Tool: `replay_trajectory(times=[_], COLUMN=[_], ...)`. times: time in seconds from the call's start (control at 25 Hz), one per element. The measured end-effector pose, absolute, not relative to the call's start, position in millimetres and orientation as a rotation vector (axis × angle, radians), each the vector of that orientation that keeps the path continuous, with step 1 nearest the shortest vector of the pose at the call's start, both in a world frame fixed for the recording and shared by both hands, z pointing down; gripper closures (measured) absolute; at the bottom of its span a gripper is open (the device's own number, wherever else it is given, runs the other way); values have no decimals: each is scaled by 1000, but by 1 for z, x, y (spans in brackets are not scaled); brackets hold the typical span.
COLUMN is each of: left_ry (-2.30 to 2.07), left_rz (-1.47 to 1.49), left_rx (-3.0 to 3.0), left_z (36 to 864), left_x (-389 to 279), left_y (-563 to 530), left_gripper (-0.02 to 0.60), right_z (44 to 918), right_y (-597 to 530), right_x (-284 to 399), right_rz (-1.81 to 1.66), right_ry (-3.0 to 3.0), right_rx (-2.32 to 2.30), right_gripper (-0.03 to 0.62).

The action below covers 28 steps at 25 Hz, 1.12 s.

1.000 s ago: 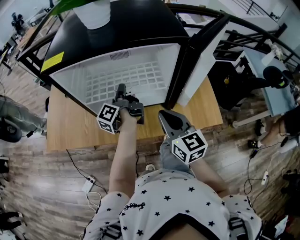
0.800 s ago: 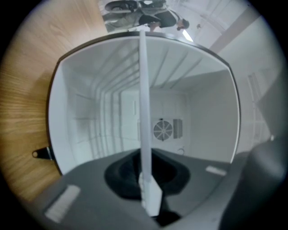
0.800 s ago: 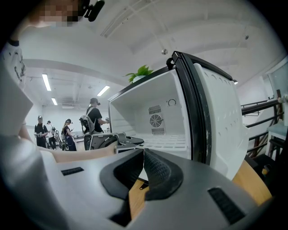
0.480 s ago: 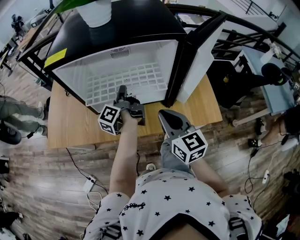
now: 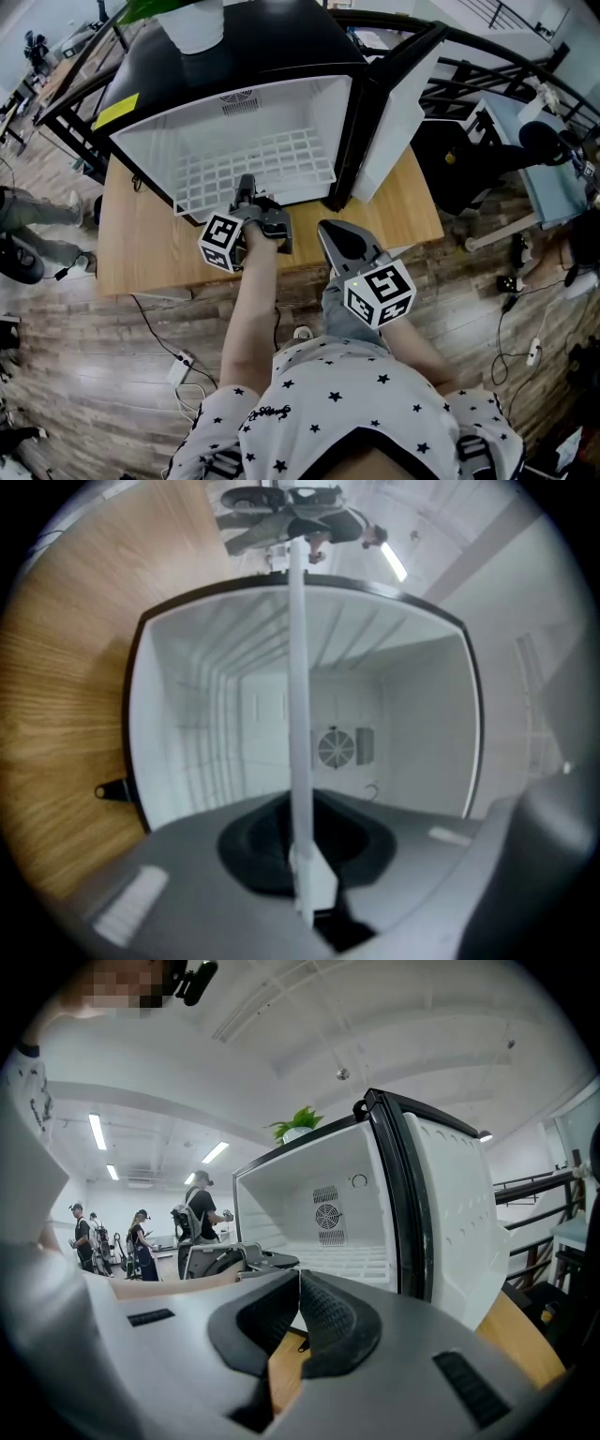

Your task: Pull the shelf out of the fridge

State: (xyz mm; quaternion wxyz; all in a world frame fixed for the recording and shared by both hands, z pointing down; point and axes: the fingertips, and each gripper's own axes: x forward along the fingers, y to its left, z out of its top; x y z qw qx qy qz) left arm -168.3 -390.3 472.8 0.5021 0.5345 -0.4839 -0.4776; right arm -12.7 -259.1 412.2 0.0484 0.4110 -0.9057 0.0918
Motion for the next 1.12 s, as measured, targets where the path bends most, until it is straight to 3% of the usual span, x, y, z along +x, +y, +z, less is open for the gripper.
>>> replay_trajectory(times=[1.12], left_ry=[-1144], left_rz=[-1140], left_rx=[1286], left_z=[473], left_x=[-163], left_y=[-362], left_gripper=[551], right_z=[413], right_y=[-234], right_x=[-22], right_rz=[293], right_ry=[-2755], right_rx=[1311], right_gripper=[573])
